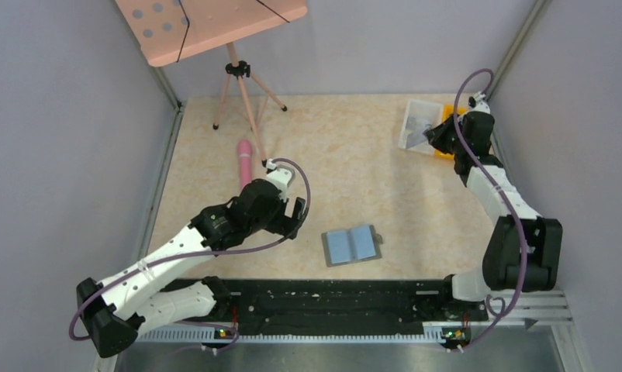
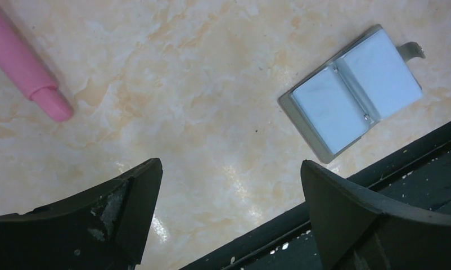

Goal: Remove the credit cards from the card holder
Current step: Place the credit card in the storage box.

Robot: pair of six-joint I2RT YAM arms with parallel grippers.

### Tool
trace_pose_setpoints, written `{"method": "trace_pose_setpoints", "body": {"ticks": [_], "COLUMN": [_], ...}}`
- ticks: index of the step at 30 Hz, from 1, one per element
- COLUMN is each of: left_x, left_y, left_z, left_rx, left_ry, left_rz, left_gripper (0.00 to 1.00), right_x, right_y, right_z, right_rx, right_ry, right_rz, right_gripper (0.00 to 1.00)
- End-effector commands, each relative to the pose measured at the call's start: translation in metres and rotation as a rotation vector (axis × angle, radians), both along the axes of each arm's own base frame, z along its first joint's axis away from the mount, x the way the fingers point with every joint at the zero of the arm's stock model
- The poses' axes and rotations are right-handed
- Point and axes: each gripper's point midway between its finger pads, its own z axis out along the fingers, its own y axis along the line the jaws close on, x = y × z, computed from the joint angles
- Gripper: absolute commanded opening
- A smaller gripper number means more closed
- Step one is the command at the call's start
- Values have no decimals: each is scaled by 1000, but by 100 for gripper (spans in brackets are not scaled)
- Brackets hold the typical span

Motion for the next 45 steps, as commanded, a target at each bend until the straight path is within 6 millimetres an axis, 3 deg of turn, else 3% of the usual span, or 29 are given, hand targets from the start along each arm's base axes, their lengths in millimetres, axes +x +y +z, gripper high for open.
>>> {"method": "trace_pose_setpoints", "body": {"ticks": [1, 12, 18, 29, 45], "left_x": [2, 17, 23, 26, 24], "left_y": [4, 28, 36, 40, 36], "left_z": [18, 29, 35, 31, 32], "left_rx": [47, 59, 67, 84, 66], "left_ry": [-54, -184, -225, -226, -222], "left_rz": [-53, 64, 109, 128, 103], "left_gripper": [99, 99, 99, 99, 99], "right_x": [51, 133, 163, 188, 202], "right_y": [-43, -62, -63, -59, -60], "right_z": [22, -8, -49, -91, -98], "right_rx": [-18, -4, 80, 140, 150], "right_ry": [-110, -110, -24, 52, 55], "right_rz": [-99, -105, -130, -129, -152], "right_gripper": [0, 0, 0, 0, 0]}}
